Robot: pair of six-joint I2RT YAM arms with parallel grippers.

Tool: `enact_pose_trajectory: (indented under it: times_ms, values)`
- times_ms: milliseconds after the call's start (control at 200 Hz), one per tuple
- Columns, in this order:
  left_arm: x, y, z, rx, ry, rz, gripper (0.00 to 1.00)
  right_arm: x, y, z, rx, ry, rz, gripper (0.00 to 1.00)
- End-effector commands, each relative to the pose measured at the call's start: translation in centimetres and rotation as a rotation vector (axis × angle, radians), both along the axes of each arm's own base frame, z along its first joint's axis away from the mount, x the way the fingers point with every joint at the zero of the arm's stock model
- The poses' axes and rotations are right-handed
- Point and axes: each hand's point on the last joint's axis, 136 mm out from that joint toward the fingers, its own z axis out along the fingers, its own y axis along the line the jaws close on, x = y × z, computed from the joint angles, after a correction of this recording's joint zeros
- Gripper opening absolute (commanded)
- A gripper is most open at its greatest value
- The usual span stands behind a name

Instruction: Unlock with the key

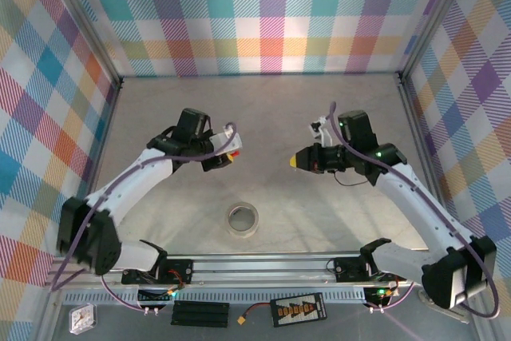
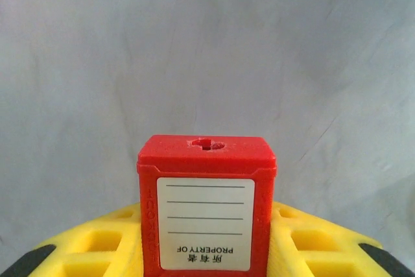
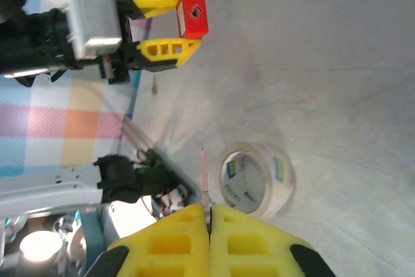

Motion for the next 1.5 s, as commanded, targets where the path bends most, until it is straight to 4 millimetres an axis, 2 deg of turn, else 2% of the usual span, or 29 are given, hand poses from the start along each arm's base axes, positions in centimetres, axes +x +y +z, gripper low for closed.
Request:
enact_pose_trajectory:
  times_ms: [0,70,210,370,765,1495]
  values:
    - [-3.6,-2.7,1.6,-0.015,-0.073,-0.142,0.09,-2.2,1.2,1.2,0.022,0.011,0.145,0.0]
    - [-5.7,-3.9,2.0,0.02,-0.129,-0.232,0.06,-2.4,1.4,1.7,0.034,0.009,0.164,0.0]
    - [-8.3,-5.6,3.4,0.012,-0.181,-0.318,0.02,-3.1,1.8,1.6,0.04,0.04,0.189,0.0]
    - [-9.8,-7.0,3.8,0.024,-0.207,-0.367,0.0,-3.6,2.0,0.5,0.0,0.06,0.191,0.0]
    - [-10.0,-8.1,4.4,-0.038,-0.138,-0.348,0.0,-4.9,2.5,0.2,0.047,0.067,0.203,0.0]
    - [-10.1,-9.0,4.7,-0.057,-0.14,-0.36,0.0,-4.0,3.3,-1.1,0.068,0.108,0.186,0.0]
